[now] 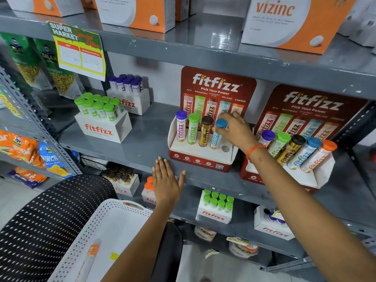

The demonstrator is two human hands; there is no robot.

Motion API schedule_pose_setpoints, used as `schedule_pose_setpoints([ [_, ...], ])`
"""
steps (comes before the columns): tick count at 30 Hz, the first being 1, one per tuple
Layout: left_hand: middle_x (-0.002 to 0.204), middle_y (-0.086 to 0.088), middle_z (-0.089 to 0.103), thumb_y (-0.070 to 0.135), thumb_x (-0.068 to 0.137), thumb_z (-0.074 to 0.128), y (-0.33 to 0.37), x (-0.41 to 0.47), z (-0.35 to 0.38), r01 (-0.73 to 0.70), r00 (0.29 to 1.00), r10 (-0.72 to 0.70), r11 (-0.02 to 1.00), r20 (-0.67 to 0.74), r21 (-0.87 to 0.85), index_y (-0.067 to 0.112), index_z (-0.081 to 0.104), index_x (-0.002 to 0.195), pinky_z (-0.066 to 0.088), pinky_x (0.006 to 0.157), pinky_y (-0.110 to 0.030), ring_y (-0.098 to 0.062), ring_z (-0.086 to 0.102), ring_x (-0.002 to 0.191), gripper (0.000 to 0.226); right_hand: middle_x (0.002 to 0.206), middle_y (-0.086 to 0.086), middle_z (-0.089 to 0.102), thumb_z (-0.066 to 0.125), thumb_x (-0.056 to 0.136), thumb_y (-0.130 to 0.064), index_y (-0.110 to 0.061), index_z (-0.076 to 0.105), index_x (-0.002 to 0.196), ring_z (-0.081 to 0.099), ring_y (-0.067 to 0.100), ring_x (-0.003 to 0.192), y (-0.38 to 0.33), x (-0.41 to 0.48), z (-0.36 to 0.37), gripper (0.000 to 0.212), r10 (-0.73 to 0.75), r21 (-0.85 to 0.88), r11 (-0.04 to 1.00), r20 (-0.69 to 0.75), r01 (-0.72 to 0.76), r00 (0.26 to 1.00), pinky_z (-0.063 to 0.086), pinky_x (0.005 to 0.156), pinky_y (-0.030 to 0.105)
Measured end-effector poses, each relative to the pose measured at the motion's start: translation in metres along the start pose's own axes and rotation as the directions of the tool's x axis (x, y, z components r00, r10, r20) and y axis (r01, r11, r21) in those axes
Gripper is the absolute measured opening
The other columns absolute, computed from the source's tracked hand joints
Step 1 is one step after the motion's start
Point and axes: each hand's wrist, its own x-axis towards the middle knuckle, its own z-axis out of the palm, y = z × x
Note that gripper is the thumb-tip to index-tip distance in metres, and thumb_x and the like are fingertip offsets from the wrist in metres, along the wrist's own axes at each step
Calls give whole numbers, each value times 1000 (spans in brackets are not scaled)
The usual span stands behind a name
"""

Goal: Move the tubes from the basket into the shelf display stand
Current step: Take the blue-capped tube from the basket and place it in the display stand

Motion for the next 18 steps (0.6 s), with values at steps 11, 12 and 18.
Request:
schedule_pose_setpoints([
  [11,160,-8,-9,75,78,-8,2,-1,-11,-19,1000,21,995,23,-94,12,-9,148,-9,118,-36,-22,-13,145,94,141,17,41,63,87,-33,-14,31,141,33,35,133,-6,-13,6,66,-6,82,997,-87,13,996,35,109,49],
  [12,160,-9,-6,75,78,-8,0,-6,-17,-40,999,40,992,5,-116,10,-6,149,-7,118,-36,-22,-10,146,96,140,18,41,62,87,-35,-14,32,140,34,34,132,-10,-20,12,64,-20,99,994,-206,41,978,35,108,49],
  [18,155,-18,21,48,94,34,-60,-61,-33,-3,964,-42,986,-264,-167,-2,19,145,14,119,-40,-27,14,145,74,115,14,53,49,93,-23,-10,53,116,45,20,112,-73,-73,104,27,-220,320,873,-417,369,882,35,100,25],
])
